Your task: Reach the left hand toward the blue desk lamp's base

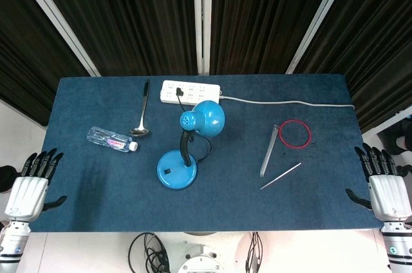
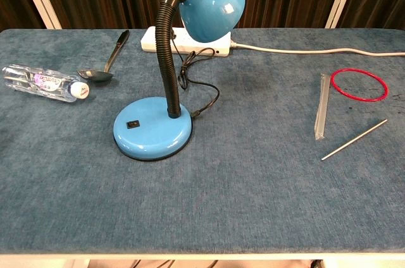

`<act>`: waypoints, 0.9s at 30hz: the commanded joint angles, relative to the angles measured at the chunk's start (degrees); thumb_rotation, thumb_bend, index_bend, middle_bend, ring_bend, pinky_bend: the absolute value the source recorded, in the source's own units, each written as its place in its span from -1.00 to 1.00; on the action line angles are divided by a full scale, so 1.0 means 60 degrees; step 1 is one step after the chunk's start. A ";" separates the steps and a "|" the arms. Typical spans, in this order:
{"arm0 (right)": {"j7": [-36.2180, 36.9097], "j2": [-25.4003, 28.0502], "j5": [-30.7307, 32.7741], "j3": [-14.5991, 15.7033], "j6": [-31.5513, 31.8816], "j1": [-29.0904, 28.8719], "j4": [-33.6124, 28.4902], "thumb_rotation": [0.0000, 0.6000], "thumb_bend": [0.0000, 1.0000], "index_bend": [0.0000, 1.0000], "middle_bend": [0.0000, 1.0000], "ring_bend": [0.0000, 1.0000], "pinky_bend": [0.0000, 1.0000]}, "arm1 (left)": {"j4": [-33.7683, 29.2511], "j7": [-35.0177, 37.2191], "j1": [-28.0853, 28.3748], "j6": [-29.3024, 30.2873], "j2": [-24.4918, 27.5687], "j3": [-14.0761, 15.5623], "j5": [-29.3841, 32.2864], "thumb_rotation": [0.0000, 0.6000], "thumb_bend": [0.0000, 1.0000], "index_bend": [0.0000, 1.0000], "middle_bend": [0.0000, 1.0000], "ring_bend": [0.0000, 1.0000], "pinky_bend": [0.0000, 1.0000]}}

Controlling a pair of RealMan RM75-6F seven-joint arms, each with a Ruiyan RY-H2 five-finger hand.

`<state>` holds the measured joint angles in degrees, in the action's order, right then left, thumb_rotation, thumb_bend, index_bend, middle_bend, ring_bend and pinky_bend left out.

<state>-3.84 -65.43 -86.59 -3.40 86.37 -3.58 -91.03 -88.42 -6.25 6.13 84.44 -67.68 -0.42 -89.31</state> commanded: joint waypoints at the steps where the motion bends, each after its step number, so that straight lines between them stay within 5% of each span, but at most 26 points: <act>1: 0.0033 -0.0023 -0.0028 -0.0045 0.0073 -0.0003 0.0033 1.00 -0.79 -1.00 -1.00 -1.00 -1.00 | 0.0055 0.0041 0.0013 0.0002 -0.0053 -0.0018 0.0018 1.00 -0.95 -0.88 -1.00 -1.00 -1.00; 14: 0.0199 0.0074 0.0020 -0.0064 0.0014 -0.0001 0.0121 1.00 -0.77 -1.00 -1.00 -1.00 -1.00 | -0.0411 0.0475 0.0101 -0.0094 0.0219 0.0106 -0.0215 1.00 -0.95 -0.89 -0.97 -0.99 -0.89; 16: 0.0192 0.0066 0.0056 -0.0069 -0.0055 -0.0026 0.0144 1.00 -0.76 -1.00 -1.00 -1.00 -1.00 | -0.0455 0.0588 0.0153 -0.0140 0.0237 0.0162 -0.0356 1.00 -0.94 -0.89 -0.86 -0.81 -0.56; 18: 0.0147 0.0060 0.0063 -0.0048 -0.0140 -0.0056 0.0157 1.00 -0.76 -1.00 -1.00 -1.00 -1.00 | -0.0336 0.0553 0.0201 -0.0134 0.0117 0.0199 -0.0524 1.00 -0.93 -0.89 -0.58 -0.29 0.01; 20: 0.0075 0.0048 0.0111 -0.0027 -0.0243 -0.0079 0.0151 1.00 -0.76 -1.00 -1.00 -1.00 -1.00 | -0.0130 0.0482 0.0285 -0.0160 -0.0136 0.0264 -0.0772 1.00 -0.86 -0.89 -0.20 0.13 0.37; 23: -0.0012 0.0043 0.0248 -0.0027 -0.0396 -0.0107 0.0061 1.00 -0.75 -1.00 -1.00 -1.00 -1.00 | 0.0068 0.0524 0.0496 -0.0419 -0.0483 0.0439 -0.1155 1.00 -0.63 -0.88 0.30 0.38 0.55; 27: -0.0144 0.0015 0.0248 -0.0020 -0.0457 -0.0147 -0.0014 1.00 -0.75 -1.00 -1.00 -1.00 -1.00 | 0.0001 0.0019 0.0924 -0.0762 -0.0852 0.0510 -0.1761 1.00 -0.33 -0.86 0.51 0.47 0.58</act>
<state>-4.58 -65.28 -85.05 -3.54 83.69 -4.40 -91.02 -88.34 -4.41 10.31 80.94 -71.55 2.32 -98.29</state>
